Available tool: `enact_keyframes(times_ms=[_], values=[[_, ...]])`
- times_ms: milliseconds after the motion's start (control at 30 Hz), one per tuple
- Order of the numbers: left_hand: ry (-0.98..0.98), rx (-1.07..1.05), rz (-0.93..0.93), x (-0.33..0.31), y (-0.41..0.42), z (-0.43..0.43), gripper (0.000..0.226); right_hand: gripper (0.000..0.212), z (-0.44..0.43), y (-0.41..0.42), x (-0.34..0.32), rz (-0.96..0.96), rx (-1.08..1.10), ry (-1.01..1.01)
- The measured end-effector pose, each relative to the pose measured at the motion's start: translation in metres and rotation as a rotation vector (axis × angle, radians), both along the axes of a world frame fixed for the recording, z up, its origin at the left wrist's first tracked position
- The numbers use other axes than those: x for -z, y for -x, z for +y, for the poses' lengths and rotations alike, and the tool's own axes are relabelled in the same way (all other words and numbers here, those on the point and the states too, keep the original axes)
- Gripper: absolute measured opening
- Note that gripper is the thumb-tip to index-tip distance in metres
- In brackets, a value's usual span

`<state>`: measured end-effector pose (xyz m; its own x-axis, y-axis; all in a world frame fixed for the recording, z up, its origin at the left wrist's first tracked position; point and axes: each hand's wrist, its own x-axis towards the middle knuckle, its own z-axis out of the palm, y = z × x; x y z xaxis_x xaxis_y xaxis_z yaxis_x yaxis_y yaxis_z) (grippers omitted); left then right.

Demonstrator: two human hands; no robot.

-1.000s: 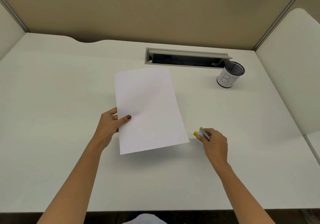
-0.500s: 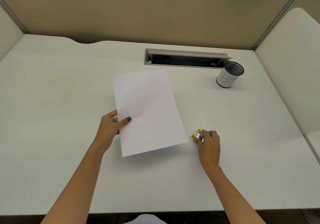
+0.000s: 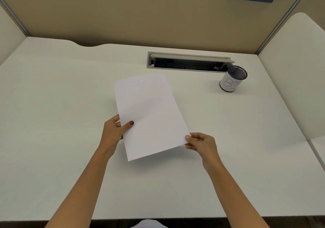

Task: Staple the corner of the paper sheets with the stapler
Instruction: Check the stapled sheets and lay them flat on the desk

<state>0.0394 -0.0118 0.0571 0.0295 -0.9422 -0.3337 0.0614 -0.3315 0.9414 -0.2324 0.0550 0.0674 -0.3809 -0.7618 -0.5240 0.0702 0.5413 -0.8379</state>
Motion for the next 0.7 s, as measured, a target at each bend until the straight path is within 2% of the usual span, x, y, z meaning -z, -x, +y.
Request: enact_keyframes(times_ms=[167, 267, 433, 500, 567, 700], values=[[0.016, -0.029, 0.005, 0.002, 0.007, 0.007, 0.03, 0.012, -0.012, -0.001, -0.022, 0.309, 0.006, 0.093], [0.024, -0.073, 0.012, 0.003, 0.012, 0.009, 0.028, 0.005, -0.018, -0.006, -0.041, 0.464, -0.012, 0.247], [0.015, -0.201, 0.017, 0.003, 0.018, 0.01, 0.041, 0.009, -0.027, -0.012, -0.07, 0.786, -0.018, 0.576], [0.064, -0.234, -0.074, -0.003, 0.023, 0.01, 0.048, 0.009, -0.031, -0.015, -0.083, 0.91, -0.004, 0.684], [0.157, -0.284, -0.266, -0.012, 0.03, 0.009, 0.059, 0.01, -0.034, -0.019, -0.096, 1.005, 0.015, 0.768], [0.572, -0.403, -0.553, -0.042, 0.044, 0.008, 0.075, 0.013, -0.039, -0.025, -0.117, 1.13, 0.02, 0.906]])
